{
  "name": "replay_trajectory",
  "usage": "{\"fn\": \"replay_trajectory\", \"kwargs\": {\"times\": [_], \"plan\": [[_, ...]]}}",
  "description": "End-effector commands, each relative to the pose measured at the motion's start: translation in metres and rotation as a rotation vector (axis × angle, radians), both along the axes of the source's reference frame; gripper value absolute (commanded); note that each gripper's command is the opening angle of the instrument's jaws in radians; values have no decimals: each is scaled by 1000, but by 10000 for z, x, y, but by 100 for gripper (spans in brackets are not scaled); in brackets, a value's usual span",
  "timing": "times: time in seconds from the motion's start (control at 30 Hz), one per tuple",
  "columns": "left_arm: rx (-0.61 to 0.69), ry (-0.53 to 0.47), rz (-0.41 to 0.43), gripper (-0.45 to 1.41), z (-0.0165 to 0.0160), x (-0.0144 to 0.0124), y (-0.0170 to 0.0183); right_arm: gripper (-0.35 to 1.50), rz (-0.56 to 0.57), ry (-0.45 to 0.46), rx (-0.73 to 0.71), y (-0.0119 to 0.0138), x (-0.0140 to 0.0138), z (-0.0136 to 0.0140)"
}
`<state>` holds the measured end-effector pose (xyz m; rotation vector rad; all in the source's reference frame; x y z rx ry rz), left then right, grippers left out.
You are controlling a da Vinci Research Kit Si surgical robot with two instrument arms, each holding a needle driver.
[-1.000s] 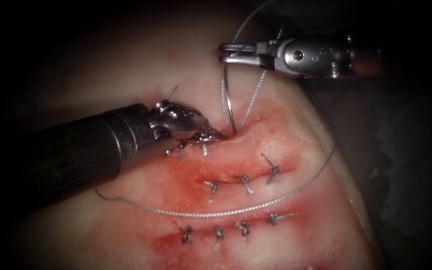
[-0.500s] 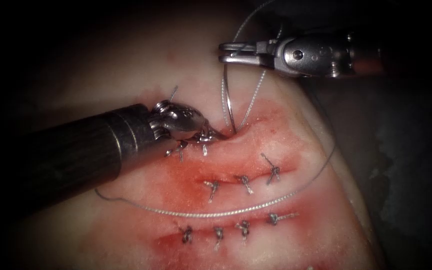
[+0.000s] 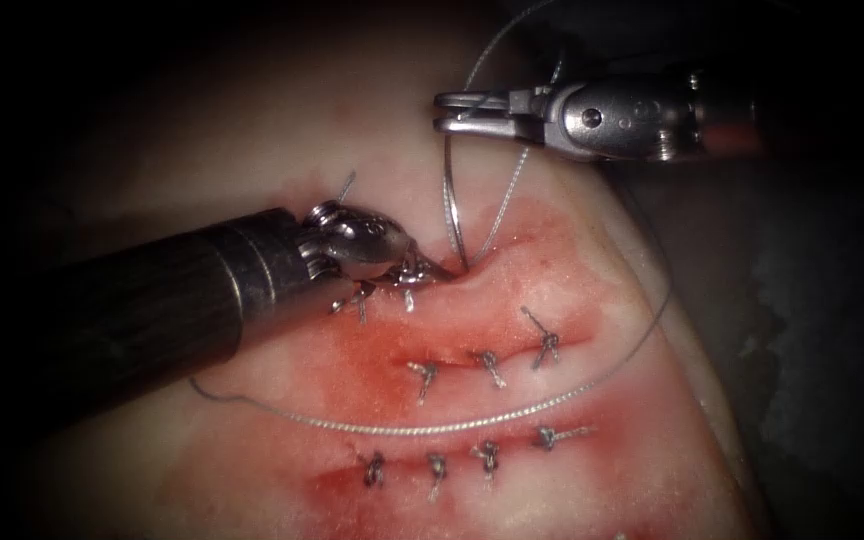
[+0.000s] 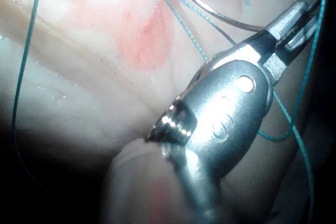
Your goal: Wound Closure
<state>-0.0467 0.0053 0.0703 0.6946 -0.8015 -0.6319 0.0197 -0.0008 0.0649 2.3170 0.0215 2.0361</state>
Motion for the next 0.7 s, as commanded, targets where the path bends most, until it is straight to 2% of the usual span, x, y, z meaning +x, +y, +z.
{"fn": "replay_trajectory", "kwargs": {"times": [0.03,0.43,0.57,0.7], "plan": [[-5,-2,-2,-45,0,-5,12,-35,-5,1,10,4,8,4],[-5,-2,-2,-45,0,-5,12,-35,-23,0,95,2,7,6],[-5,-2,-2,-45,0,-5,12,-35,-8,1,8,4,8,5],[-5,-2,-2,-45,0,-5,12,-35,-7,2,1,4,8,5]]}}
